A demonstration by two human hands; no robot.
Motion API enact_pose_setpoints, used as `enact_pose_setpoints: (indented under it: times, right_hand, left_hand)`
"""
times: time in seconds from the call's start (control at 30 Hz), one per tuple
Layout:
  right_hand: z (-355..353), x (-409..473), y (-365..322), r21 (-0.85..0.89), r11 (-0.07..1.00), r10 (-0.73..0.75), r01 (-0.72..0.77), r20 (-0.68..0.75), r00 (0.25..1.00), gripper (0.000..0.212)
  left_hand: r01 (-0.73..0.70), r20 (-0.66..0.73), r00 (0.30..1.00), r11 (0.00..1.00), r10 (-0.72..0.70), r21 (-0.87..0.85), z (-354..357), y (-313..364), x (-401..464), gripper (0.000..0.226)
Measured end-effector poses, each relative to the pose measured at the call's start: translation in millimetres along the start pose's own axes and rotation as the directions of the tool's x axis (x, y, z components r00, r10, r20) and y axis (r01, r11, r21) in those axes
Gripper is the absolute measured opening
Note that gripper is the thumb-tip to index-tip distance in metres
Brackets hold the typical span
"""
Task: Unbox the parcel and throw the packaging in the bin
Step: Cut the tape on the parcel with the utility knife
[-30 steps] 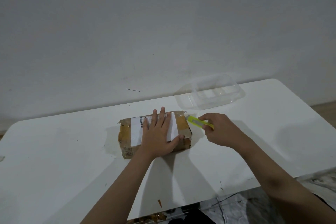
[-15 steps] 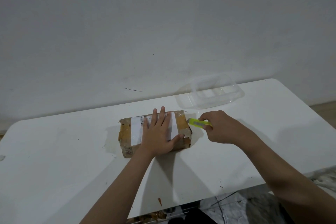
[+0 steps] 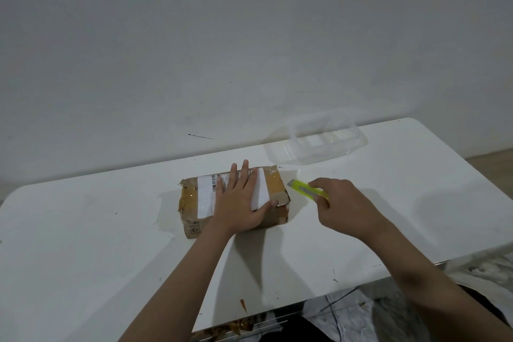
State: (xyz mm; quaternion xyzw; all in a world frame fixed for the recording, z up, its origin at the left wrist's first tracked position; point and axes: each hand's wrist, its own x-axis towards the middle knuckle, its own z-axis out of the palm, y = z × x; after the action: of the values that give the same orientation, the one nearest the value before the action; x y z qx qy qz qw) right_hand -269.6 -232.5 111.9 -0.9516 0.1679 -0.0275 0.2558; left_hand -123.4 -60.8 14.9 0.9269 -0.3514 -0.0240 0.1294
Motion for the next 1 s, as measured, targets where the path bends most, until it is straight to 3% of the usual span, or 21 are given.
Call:
enact_pose_setpoints:
  times: [0.1, 0.5, 0.67, 0.83, 1.0]
  right_hand:
    - [1, 2, -3, 0.035, 0.999, 0.008, -0.006, -0.054, 0.998, 0.033]
    - [8, -1, 6, 0.040, 0.999, -0.023, 0.022, 0.027, 0.999, 0.032]
    - [6, -5, 10, 0.124, 0.992, 0.019, -0.010, -0.077, 0.997, 0.033]
    - [11, -9, 12, 0.210, 0.978, 0.032, -0.008, -0.109, 0.994, 0.033]
    - [16, -9, 11, 0.255, 0.967, 0.042, -0.016, -0.099, 0.994, 0.032]
  left_hand:
    - [-0.003, -0.008, 1.000, 1.000, 0.003, 0.004, 1, 0, -1, 0.097]
    - [-0.001, 0.001, 1.000, 1.000, 0.001, -0.002, 0, 0, 0, 0.096]
    - [-0.001, 0.022, 1.000, 0.999, 0.002, -0.035, -12, 0, -2, 0.098]
    - [-0.127, 0.182, 0.973, 0.989, 0.140, -0.081, -46, -21, -6, 0.105]
    - [-0.169, 0.352, 0.927, 0.982, 0.129, 0.085, -69, -59, -7, 0.082]
